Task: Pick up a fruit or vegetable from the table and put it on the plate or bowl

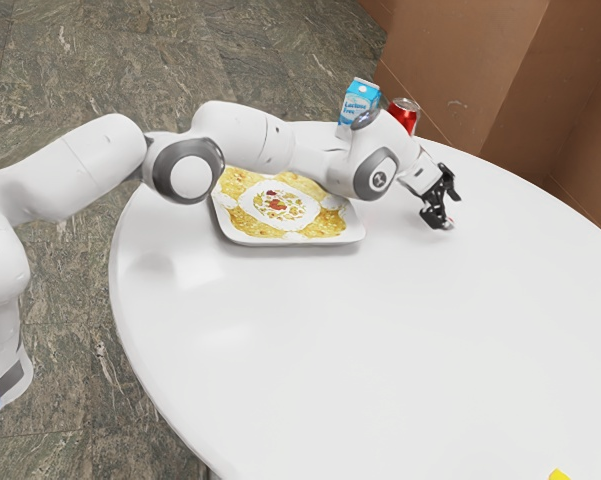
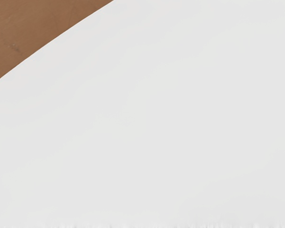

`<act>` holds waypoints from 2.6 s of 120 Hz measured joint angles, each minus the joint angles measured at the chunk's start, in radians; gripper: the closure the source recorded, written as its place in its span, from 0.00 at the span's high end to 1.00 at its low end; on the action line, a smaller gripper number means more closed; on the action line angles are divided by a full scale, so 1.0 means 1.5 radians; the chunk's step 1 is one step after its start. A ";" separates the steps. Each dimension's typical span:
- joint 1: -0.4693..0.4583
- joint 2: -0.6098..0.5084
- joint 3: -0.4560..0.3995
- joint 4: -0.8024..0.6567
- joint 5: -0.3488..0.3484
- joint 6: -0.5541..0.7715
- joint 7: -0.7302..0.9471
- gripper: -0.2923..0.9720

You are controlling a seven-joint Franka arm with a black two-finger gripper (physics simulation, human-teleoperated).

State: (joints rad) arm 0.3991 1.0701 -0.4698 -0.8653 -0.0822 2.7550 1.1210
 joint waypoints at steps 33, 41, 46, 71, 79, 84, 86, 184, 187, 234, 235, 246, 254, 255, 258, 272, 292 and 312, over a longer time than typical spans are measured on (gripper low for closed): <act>0.004 -0.019 0.017 -0.034 0.008 -0.002 -0.183 0.75; 0.005 -0.021 0.019 -0.036 0.002 -0.002 -0.226 0.75; 0.006 -0.023 0.020 -0.038 -0.009 -0.001 -0.251 0.76; 0.006 -0.024 0.021 -0.042 -0.008 0.000 -0.367 0.76; 0.006 -0.023 0.021 -0.041 -0.002 0.001 -0.396 0.76; 0.005 -0.021 0.021 -0.040 0.001 0.001 -0.413 0.76; 0.005 -0.020 0.020 -0.038 0.001 0.001 -0.419 0.76; -0.001 0.003 0.025 -0.029 0.089 0.024 -0.564 0.75; -0.001 0.003 0.024 -0.028 0.089 0.025 -0.566 0.75; 0.000 0.004 0.023 -0.028 0.106 0.034 -0.578 0.59; 0.000 0.004 0.023 -0.028 0.106 0.034 -0.579 0.58; 0.000 0.004 0.024 -0.028 0.112 0.037 -0.580 0.53; 0.000 0.003 0.024 -0.029 0.112 0.038 -0.581 0.51; 0.000 0.002 0.024 -0.029 0.112 0.038 -0.581 0.51; 0.000 0.002 0.024 -0.029 0.112 0.039 -0.581 0.50; 0.001 0.003 0.023 -0.028 0.112 0.040 -0.583 0.45; 0.003 0.003 0.020 -0.028 0.114 0.041 -0.587 0.37; 0.005 0.002 0.020 -0.029 0.112 0.042 -0.592 0.37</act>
State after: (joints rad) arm 0.4064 1.0732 -0.4402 -0.9087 0.0860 2.8184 0.2334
